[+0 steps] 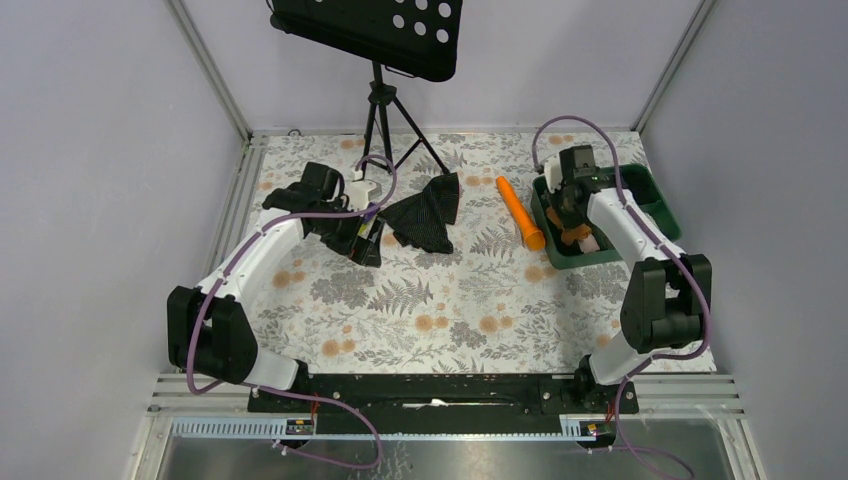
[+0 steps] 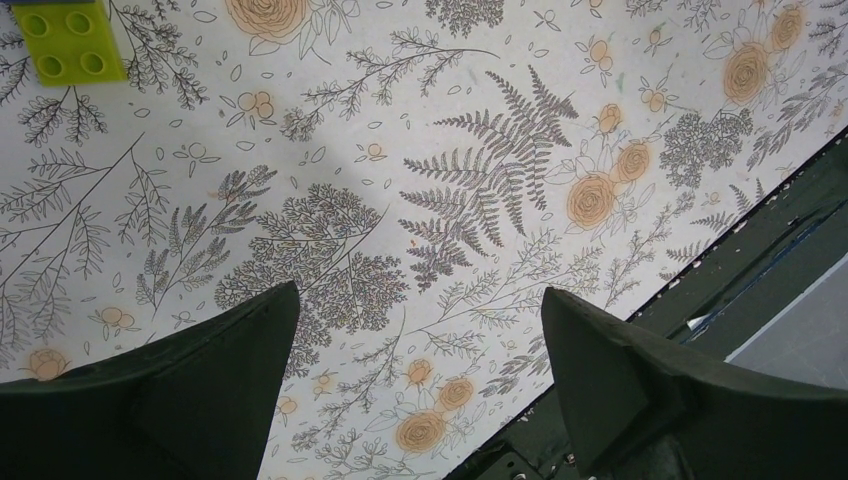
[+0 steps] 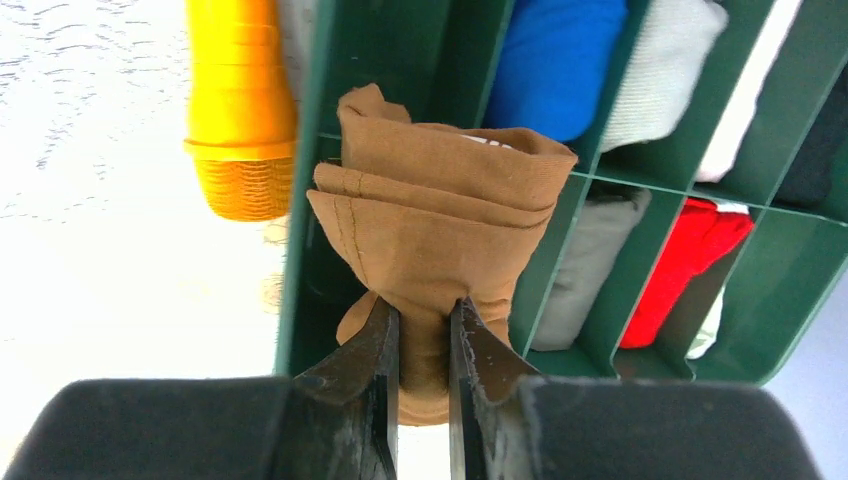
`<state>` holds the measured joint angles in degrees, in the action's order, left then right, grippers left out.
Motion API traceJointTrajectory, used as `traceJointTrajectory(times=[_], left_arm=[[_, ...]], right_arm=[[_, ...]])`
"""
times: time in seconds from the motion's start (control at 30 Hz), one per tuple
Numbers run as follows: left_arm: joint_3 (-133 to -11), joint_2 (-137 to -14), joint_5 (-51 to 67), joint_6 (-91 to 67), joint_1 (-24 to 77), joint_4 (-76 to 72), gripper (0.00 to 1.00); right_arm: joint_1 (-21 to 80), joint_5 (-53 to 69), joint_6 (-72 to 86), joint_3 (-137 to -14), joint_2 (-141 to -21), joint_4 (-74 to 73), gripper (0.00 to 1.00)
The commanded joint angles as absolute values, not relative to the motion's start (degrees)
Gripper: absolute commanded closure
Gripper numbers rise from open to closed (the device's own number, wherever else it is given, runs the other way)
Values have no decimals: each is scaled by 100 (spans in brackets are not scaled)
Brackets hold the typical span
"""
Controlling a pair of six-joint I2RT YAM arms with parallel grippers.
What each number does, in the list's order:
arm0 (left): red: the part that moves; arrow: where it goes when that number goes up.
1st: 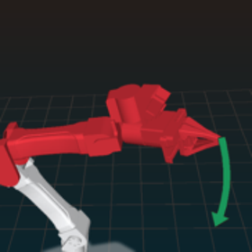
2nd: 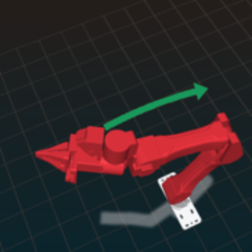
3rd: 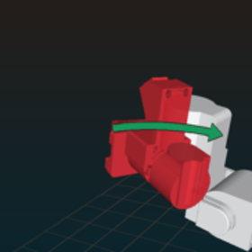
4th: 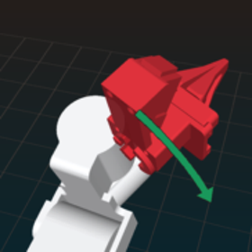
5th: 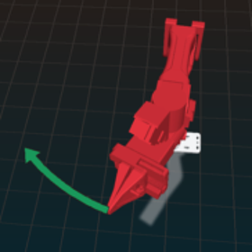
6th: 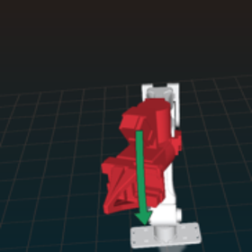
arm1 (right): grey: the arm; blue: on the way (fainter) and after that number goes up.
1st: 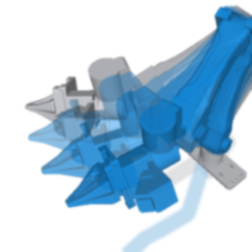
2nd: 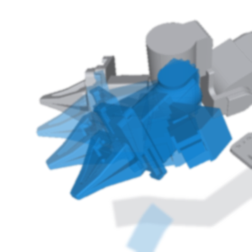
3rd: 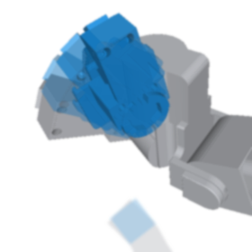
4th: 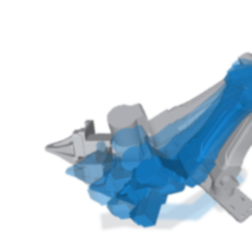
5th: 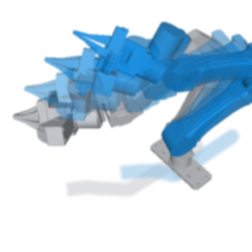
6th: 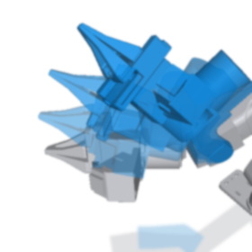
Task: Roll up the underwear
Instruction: Place the underwear in the storage box.
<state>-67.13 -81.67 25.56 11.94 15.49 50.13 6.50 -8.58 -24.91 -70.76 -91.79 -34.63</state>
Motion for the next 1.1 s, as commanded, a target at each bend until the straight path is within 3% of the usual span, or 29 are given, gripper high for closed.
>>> traceJointTrajectory(times=[0.0, 0.37, 0.67, 0.93, 0.97, 1.07], left_arm=[[-6686, -7947, 2678, 1160, 1472, 4853, 1], [-6772, -8101, 2755, 1178, 1419, 4926, 1], [-6801, -8192, 2745, 1170, 1389, 4953, 1], [-6785, -8210, 2737, 1161, 1361, 4952, 1], [-6785, -8207, 2732, 1159, 1362, 4943, 1], [-6769, -8165, 2693, 1160, 1338, 4925, 1]], right_arm=[[921, -949, -2284, -7165, -9199, -3724, 100], [943, -386, -1865, -7069, -9618, -4195, 100], [171, 1180, -1402, -7460, -10375, -4645, 100], [37, 1211, -1423, -7412, -10798, -4334, 100], [35, 1242, -1419, -7391, -10772, -4310, 98], [40, 1338, -1341, -7378, -10418, -4318, 76]])
